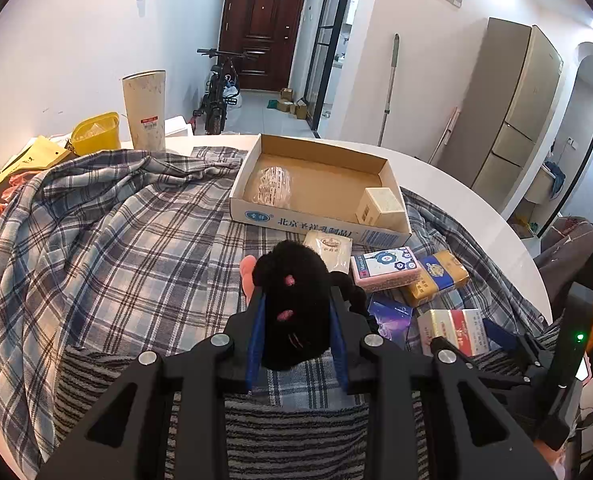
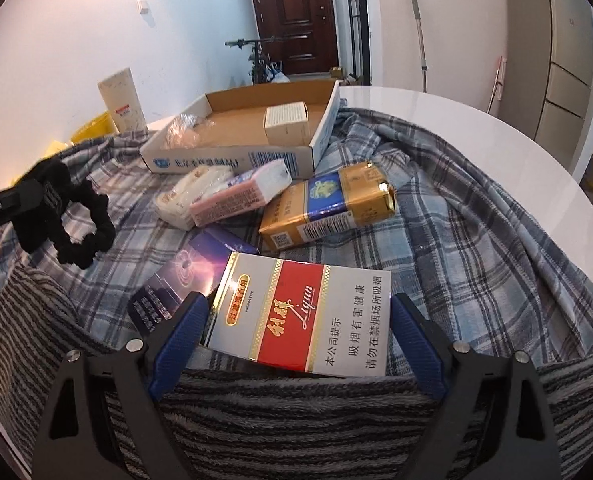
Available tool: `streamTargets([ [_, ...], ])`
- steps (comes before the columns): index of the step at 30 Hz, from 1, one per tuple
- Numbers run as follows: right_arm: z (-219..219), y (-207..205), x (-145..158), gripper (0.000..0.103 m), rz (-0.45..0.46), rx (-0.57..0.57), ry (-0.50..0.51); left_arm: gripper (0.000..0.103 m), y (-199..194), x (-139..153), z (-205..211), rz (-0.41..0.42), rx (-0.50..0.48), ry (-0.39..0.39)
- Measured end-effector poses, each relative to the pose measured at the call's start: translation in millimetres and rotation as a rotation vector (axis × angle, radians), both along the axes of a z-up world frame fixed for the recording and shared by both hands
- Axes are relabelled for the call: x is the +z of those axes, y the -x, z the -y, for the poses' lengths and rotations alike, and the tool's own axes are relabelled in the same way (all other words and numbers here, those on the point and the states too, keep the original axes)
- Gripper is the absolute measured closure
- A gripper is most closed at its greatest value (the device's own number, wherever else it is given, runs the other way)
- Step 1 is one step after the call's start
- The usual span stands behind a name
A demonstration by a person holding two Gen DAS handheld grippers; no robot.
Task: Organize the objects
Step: 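Lift the black plush toy with the left gripper while the right gripper grasps the red-white Liqun pack, then carry the plush toy and the Liqun pack toward the cardboard box with both grippers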
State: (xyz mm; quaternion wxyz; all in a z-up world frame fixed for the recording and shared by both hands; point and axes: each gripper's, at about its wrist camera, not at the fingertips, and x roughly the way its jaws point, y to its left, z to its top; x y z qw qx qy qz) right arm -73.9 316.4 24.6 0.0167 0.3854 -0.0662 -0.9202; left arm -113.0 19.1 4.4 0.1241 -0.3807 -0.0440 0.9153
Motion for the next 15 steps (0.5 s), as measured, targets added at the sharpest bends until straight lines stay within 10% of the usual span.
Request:
streamTargets([
  [15,-1,-3,57,0.012,-0.154,0.022,-0.071,0.073,-8,23,-6,-0.052,-0.002,0.009],
])
